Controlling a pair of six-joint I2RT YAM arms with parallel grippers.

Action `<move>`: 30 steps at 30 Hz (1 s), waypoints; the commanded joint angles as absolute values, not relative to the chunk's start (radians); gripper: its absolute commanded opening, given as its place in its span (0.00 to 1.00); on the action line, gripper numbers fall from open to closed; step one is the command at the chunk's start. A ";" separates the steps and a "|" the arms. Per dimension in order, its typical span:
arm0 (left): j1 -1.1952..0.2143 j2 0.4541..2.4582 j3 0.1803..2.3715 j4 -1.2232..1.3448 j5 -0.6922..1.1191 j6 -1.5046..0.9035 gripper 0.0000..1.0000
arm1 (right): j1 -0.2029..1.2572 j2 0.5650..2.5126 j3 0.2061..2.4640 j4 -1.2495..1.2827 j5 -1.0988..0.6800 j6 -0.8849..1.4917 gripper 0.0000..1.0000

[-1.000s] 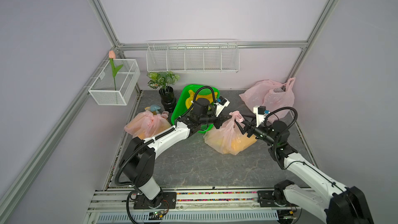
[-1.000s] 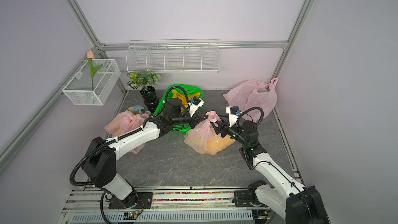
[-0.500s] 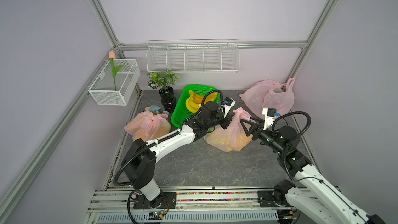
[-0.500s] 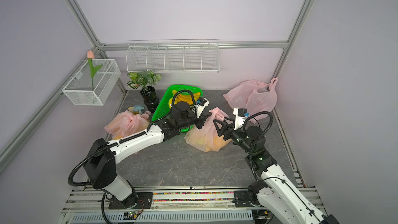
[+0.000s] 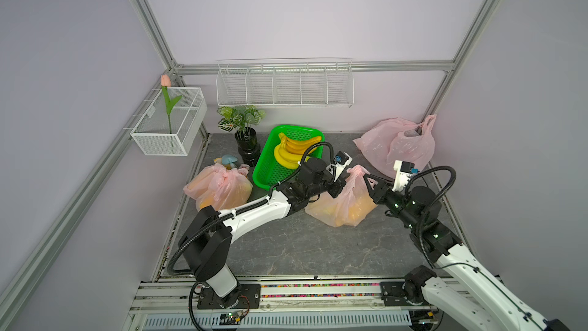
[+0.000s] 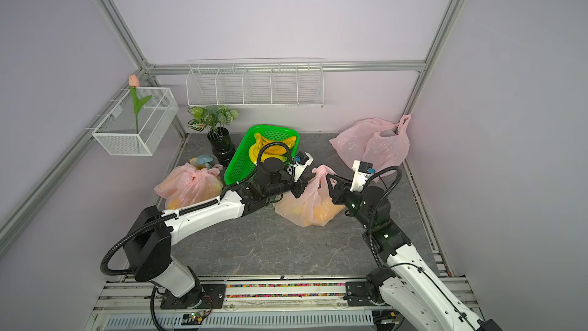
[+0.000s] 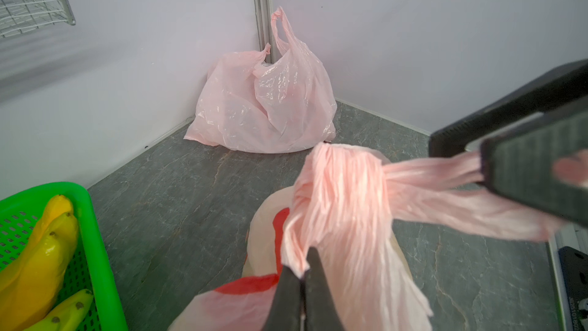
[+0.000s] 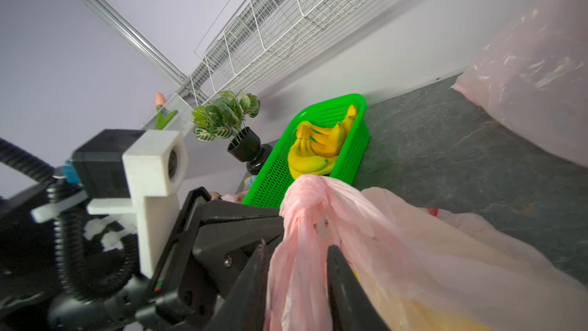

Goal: Place the banana into a plastic bag & tie a knot
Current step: Tie the plastic bag at the center of the board.

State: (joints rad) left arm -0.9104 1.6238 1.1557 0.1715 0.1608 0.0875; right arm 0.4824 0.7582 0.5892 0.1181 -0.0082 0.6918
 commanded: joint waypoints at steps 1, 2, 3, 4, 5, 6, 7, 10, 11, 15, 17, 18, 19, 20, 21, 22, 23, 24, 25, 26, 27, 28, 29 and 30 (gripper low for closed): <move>-0.915 1.575 1.128 0.212 0.154 0.084 0.00 | 0.485 0.781 0.604 0.112 -0.009 0.695 0.15; -0.914 1.569 1.126 0.216 0.141 0.050 0.00 | 0.485 0.790 0.606 0.106 -0.011 0.686 0.11; -0.913 1.563 1.124 0.216 0.145 0.033 0.00 | 0.483 0.798 0.609 0.093 -0.014 0.667 0.08; -0.913 1.558 1.120 0.215 0.158 0.025 0.00 | 0.478 0.810 0.620 0.056 -0.006 0.641 0.07; -0.913 1.550 1.117 0.211 0.162 0.018 0.00 | 0.468 0.820 0.630 0.007 0.010 0.619 0.07; -0.913 1.545 1.116 0.207 0.160 0.012 0.00 | 0.452 0.826 0.633 -0.026 0.024 0.602 0.07; -0.913 1.537 1.110 0.201 0.152 0.007 0.00 | 0.431 0.827 0.632 -0.054 0.030 0.589 0.07; -0.909 1.510 1.080 0.202 0.124 -0.002 0.00 | 0.361 0.802 0.602 -0.075 0.008 0.565 0.07; -0.905 1.504 1.073 0.202 0.122 -0.002 0.00 | 0.348 0.794 0.593 -0.080 0.008 0.557 0.07; -0.890 1.494 1.057 0.202 0.131 -0.008 0.00 | 0.338 0.793 0.584 -0.082 -0.012 0.517 0.07; -0.886 1.494 1.054 0.200 0.138 -0.011 0.00 | 0.339 0.799 0.582 -0.066 -0.027 0.504 0.07; -0.886 1.494 1.053 0.197 0.137 -0.011 0.00 | 0.338 0.800 0.583 -0.063 -0.028 0.501 0.07; -0.885 1.492 1.051 0.196 0.131 -0.012 0.00 | 0.338 0.804 0.585 -0.059 -0.032 0.499 0.07; -0.885 1.492 1.049 0.199 0.126 -0.017 0.00 | 0.338 0.805 0.584 -0.043 -0.056 0.496 0.07; -0.885 1.495 1.047 0.203 0.123 -0.018 0.00 | 0.339 0.807 0.586 -0.023 -0.093 0.497 0.07; -0.887 1.501 1.046 0.212 0.128 -0.011 0.00 | 0.340 0.810 0.589 -0.001 -0.140 0.504 0.07; -0.885 1.511 1.050 0.218 0.139 -0.001 0.00 | 0.343 0.817 0.588 0.038 -0.201 0.533 0.07; -0.885 1.519 1.056 0.218 0.150 0.008 0.00 | 0.347 0.824 0.586 0.067 -0.237 0.565 0.07; -0.886 1.531 1.065 0.213 0.158 0.011 0.00 | 0.353 0.835 0.583 0.094 -0.267 0.598 0.07; -0.886 1.538 1.072 0.212 0.166 0.009 0.00 | 0.360 0.847 0.580 0.126 -0.299 0.629 0.09; -0.886 1.544 1.072 0.217 0.170 0.008 0.00 | 0.365 0.855 0.577 0.151 -0.321 0.654 0.13; -0.886 1.548 1.071 0.226 0.170 0.009 0.00 | 0.369 0.860 0.572 0.175 -0.337 0.677 0.17; -0.886 1.549 1.067 0.235 0.171 0.008 0.00 | 0.372 0.857 0.565 0.193 -0.346 0.700 0.21; -0.887 1.550 1.063 0.241 0.172 0.012 0.00 | 0.372 0.852 0.558 0.212 -0.347 0.717 0.24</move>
State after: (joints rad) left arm -0.8898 1.5356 1.0599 0.2054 0.1577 0.0036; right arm 0.3637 0.8551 0.5861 0.1005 -0.2615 0.6353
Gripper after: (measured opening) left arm 0.041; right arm 0.233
